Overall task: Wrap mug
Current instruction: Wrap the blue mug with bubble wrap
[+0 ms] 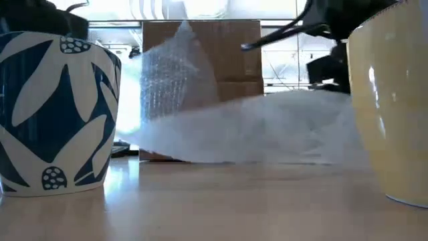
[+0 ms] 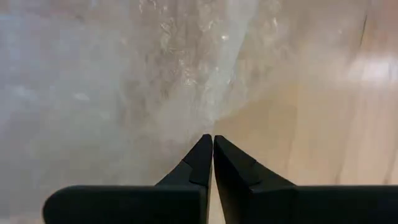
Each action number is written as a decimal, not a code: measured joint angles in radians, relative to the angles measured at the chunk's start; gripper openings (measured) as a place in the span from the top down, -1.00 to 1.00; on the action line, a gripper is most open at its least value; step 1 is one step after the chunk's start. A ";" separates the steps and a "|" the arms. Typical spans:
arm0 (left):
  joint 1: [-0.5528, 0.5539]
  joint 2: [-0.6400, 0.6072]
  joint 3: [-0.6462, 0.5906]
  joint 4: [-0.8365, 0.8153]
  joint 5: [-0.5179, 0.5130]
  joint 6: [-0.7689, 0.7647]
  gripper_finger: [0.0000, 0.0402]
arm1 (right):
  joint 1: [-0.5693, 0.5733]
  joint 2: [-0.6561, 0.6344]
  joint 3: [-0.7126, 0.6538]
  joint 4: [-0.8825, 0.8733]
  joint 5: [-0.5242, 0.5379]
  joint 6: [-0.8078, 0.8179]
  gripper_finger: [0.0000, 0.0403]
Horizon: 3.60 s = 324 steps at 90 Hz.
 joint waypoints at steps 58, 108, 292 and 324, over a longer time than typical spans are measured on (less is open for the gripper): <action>-0.011 -0.005 0.160 0.160 -0.167 0.425 0.13 | 0.000 -0.032 0.000 0.185 -0.003 -0.082 1.00; 0.304 0.366 0.083 0.465 -0.241 0.947 0.26 | 0.000 0.075 -0.001 0.365 -0.003 -0.064 1.00; -0.096 0.007 -0.351 0.658 -0.153 0.319 0.89 | 0.053 0.117 0.127 0.226 0.052 -0.002 0.07; -0.085 -0.099 -0.078 0.581 -0.152 0.701 0.33 | 0.057 0.115 0.254 0.120 0.049 0.066 -0.18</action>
